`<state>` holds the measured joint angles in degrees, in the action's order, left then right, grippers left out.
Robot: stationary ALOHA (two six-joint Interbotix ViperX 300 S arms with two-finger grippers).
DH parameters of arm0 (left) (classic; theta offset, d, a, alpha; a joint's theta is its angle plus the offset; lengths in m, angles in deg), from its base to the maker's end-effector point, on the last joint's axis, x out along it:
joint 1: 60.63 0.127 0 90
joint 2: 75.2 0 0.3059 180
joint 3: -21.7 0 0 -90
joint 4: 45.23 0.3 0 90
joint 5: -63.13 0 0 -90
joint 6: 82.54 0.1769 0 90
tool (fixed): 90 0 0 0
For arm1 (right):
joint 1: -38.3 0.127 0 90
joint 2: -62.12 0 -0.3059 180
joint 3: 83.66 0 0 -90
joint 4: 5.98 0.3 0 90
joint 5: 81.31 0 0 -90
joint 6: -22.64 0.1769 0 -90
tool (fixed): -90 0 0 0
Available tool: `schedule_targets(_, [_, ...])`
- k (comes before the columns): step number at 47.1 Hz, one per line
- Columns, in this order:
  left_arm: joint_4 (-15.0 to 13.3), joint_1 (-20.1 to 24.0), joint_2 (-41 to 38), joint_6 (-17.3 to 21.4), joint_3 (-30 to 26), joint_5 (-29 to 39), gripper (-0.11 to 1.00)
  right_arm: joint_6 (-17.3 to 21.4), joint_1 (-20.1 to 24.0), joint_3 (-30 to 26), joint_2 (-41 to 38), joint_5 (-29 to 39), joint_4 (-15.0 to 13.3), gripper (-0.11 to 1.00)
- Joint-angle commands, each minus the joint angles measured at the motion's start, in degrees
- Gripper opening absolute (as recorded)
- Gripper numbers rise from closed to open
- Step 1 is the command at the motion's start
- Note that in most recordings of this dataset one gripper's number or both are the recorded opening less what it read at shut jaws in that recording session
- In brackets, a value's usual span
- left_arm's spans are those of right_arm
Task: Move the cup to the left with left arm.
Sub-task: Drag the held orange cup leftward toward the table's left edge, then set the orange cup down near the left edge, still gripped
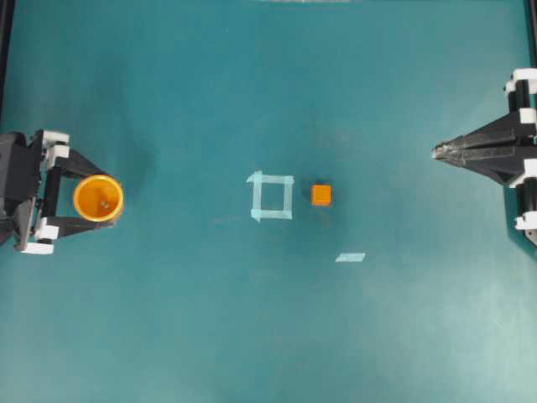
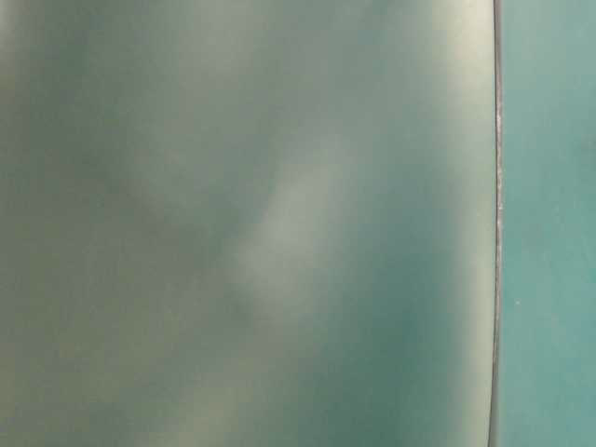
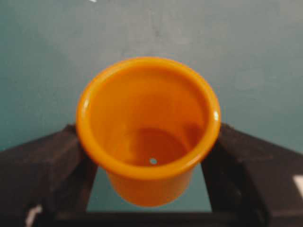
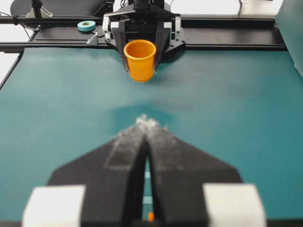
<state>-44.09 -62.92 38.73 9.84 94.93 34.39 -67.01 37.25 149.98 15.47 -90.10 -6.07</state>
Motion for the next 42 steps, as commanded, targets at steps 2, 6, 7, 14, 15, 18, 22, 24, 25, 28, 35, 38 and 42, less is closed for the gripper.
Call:
schedule_targets(2, [0.26, -0.62, 2.20, 0.18, -0.09, 0.53, 0.62, 0.09, -0.09, -1.76, -0.35, -0.26, 0.18, 0.00])
schedule_targets(6, [0.35, -0.79, 4.57, 0.62, 0.18, 3.08, 0.62, 0.09, -0.09, -1.67, -0.35, -0.26, 0.18, 0.00])
schedule_targets(7, [0.35, -0.88, 5.19, 0.88, 0.09, 3.96, 0.62, 0.09, -0.09, -1.67, -0.26, -0.26, 0.18, 0.00])
schedule_targets(14, [0.35, -1.67, 10.63, 2.99, 0.35, 10.46, 0.62, 0.18, -0.09, -1.67, -0.35, -0.26, 0.18, 0.00])
schedule_targets(15, [0.35, -1.67, 11.34, 3.16, 0.44, 10.99, 0.62, 0.26, -0.09, -1.67, -0.26, -0.26, 0.26, 0.00])
schedule_targets(18, [0.35, -1.67, 13.36, 3.34, 0.88, 11.69, 0.62, 0.18, -0.09, -1.67, -0.35, -0.26, 0.26, 0.00])
schedule_targets(22, [0.35, -1.67, 15.21, 3.34, 1.58, 11.43, 0.62, 0.18, -0.09, -1.67, -0.35, -0.26, 0.35, 0.00])
schedule_targets(24, [0.35, -1.67, 15.56, 3.43, 1.76, 11.25, 0.62, 0.18, -0.09, -1.58, -0.35, -0.26, 0.35, 0.00])
schedule_targets(25, [0.35, -1.67, 15.56, 3.43, 1.76, 11.16, 0.62, 0.18, -0.09, -1.58, -0.35, -0.26, 0.26, 0.00])
schedule_targets(28, [0.35, -1.58, 15.47, 3.52, 1.76, 11.07, 0.62, 0.18, -0.09, -1.58, -0.35, -0.26, 0.35, 0.00])
schedule_targets(35, [0.35, -1.05, 15.38, 3.52, 1.76, 10.99, 0.62, 0.26, -0.09, -1.58, -0.35, -0.26, 0.26, 0.00])
schedule_targets(38, [0.35, -0.70, 15.29, 3.52, 1.76, 11.07, 0.62, 0.18, -0.09, -1.67, -0.35, -0.26, 0.35, 0.00])
schedule_targets(42, [0.35, -0.18, 15.38, 3.52, 1.76, 11.07, 0.62, 0.18, -0.18, -1.58, -0.44, -0.26, 0.26, 0.00])
